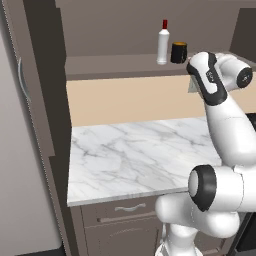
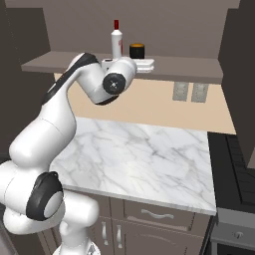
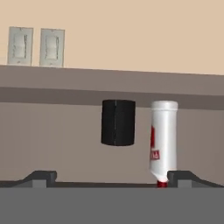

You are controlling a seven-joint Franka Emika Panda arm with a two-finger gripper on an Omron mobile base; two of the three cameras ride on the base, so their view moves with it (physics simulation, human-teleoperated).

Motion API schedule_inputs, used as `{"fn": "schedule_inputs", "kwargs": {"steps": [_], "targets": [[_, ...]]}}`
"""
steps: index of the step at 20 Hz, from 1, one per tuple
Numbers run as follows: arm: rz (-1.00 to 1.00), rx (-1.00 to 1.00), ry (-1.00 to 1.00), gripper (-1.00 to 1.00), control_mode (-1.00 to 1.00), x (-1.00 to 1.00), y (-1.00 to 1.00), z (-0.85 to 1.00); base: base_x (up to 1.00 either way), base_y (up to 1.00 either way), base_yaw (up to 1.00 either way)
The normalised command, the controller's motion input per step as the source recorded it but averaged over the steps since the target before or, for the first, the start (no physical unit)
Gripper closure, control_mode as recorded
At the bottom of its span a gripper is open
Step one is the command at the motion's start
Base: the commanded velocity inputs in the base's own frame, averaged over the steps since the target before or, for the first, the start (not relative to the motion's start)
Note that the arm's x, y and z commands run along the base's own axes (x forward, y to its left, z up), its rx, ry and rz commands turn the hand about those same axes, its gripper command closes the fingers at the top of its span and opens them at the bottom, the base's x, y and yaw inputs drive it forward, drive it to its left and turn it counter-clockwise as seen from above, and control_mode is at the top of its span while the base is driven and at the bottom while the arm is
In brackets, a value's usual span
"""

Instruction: Open the cabinet directly in front. Then move the liquor and the mug to the dining counter with the candle on it.

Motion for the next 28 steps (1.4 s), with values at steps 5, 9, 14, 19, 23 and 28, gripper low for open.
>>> {"fn": "schedule_inputs", "kwargs": {"steps": [5,9,14,19,23,28], "targets": [[-0.05,0.0,0.0,-1.0,-1.0,0.2,0.02,0.0,0.0,0.0,0.0],[-0.04,0.0,0.02,-1.0,-1.0,0.09,0.0,0.0,0.0,0.0,0.0],[-0.02,0.0,0.04,-1.0,-1.0,0.05,0.0,0.0,0.0,0.0,0.0],[-0.01,0.0,0.04,-1.0,-1.0,0.07,0.0,0.09,0.0,0.0,0.0],[0.0,0.0,0.02,-1.0,-1.0,0.1,0.09,0.31,0.0,0.0,0.0],[0.0,0.0,0.02,-1.0,-1.0,0.1,0.16,0.31,0.0,0.0,0.0]]}}
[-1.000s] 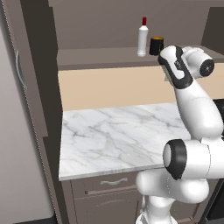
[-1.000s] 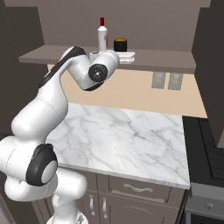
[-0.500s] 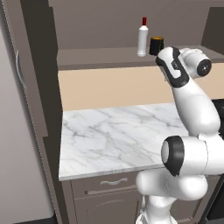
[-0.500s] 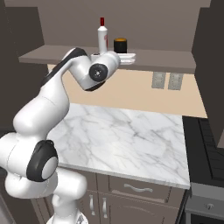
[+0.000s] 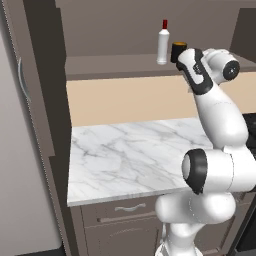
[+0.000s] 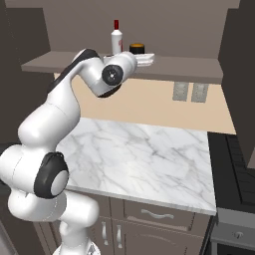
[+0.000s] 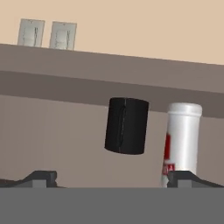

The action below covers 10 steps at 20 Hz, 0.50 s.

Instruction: Open the cabinet directly in front. Then move the liquor and the mug to the dining counter with the candle on it.

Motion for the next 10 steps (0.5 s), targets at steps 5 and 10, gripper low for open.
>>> {"fn": "schedule_inputs", "kwargs": {"steps": [5,10], "targets": [[0.0,0.0,0.04,-1.0,-1.0,0.21,0.27,0.22,0.0,0.0,0.0],[-0.02,0.0,0.11,-1.0,-1.0,0.32,0.11,0.01,0.0,0.0,0.0]]}}
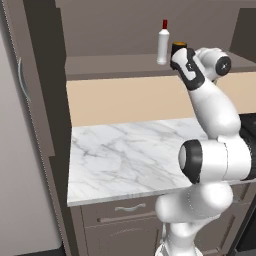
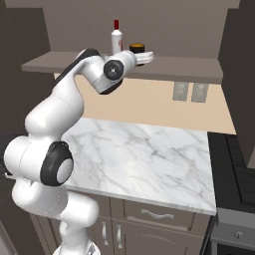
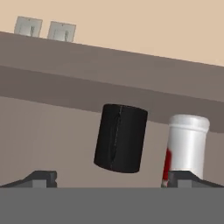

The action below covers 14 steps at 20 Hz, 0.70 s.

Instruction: Open the cabinet directly in front. Then move the liquor and the mug to the dining counter with the candle on it.

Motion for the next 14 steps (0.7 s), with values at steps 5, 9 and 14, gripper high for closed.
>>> {"fn": "schedule_inputs", "kwargs": {"steps": [5,9,14], "targets": [[-0.04,0.0,0.14,-1.0,-1.0,0.29,0.0,0.0,0.0,0.0,0.0],[-0.03,0.04,0.05,-1.0,-1.0,0.28,0.0,0.09,0.0,0.0,0.0],[-0.04,0.06,0.0,-1.0,-1.0,0.2,0.0,0.25,0.0,0.0,0.0]]}}
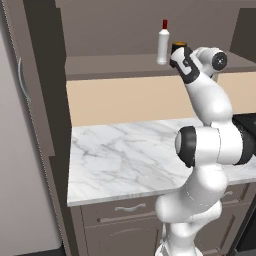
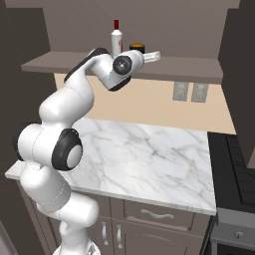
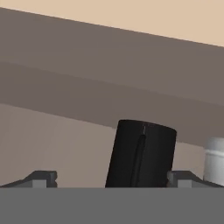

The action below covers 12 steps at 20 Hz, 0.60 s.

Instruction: Open the cabinet directly in front. Then move the liquor and the mug to the dining counter with the candle on it.

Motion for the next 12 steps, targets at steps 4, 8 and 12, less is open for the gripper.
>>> {"fn": "schedule_inputs", "kwargs": {"steps": [4,8,12], "targets": [[-0.04,0.07,0.0,-1.0,-1.0,0.11,0.01,0.29,0.0,0.0,0.0],[-0.05,0.06,0.01,-1.0,-1.0,0.21,0.03,0.19,0.0,0.0,0.0],[-0.06,0.05,0.03,-1.0,-1.0,0.27,0.05,0.13,0.0,0.0,0.0]]}}
